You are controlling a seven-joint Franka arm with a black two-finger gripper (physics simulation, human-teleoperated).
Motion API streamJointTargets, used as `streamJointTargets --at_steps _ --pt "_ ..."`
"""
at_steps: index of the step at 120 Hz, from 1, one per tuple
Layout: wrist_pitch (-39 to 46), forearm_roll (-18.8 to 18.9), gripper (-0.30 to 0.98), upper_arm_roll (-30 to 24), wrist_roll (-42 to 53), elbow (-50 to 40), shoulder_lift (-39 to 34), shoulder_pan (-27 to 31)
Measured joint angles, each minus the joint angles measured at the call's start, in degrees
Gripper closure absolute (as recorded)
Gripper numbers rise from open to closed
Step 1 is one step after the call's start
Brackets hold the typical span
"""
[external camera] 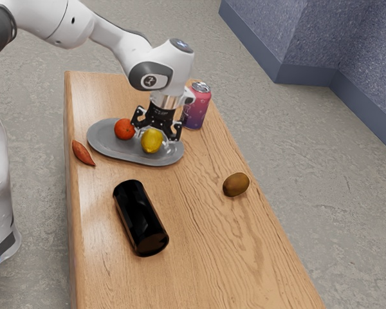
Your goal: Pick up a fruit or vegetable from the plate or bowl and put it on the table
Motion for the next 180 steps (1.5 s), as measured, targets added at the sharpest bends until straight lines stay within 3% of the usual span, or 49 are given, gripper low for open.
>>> streamJointTargets --at_steps 18,35,45,75,90,109,123,136,153,180 --pt "0.6 -0.1 0.02 0.2 0.5 -0.4 0.0 0.0" --pt "1.1 -0.2 0.24 0.2 1.1 -0.9 -0.1 0.0" --pt "1.2 -0.1 0.31 0.2 1.7 -0.9 -0.2 0.0" --pt "0.6 -0.2 0.35 0.1 3.6 1.1 -1.8 0.0" --pt "-1.1 -3.9 0.34 -1.2 5.0 4.4 -2.5 0.0" --pt "-1.9 -9.1 0.34 -13.5 6.4 6.2 -2.4 -0.1" --pt "-1.7 -10.7 0.34 -19.1 6.8 7.1 -2.0 -0.2" --pt "-1.2 -11.3 0.33 -20.3 7.1 7.2 -1.8 -0.2" --pt "0.4 -11.9 0.12 -20.5 7.4 7.1 -1.4 -0.1" --pt "-0.9 -12.0 0.03 -21.1 8.0 10.6 -0.7 0.0"
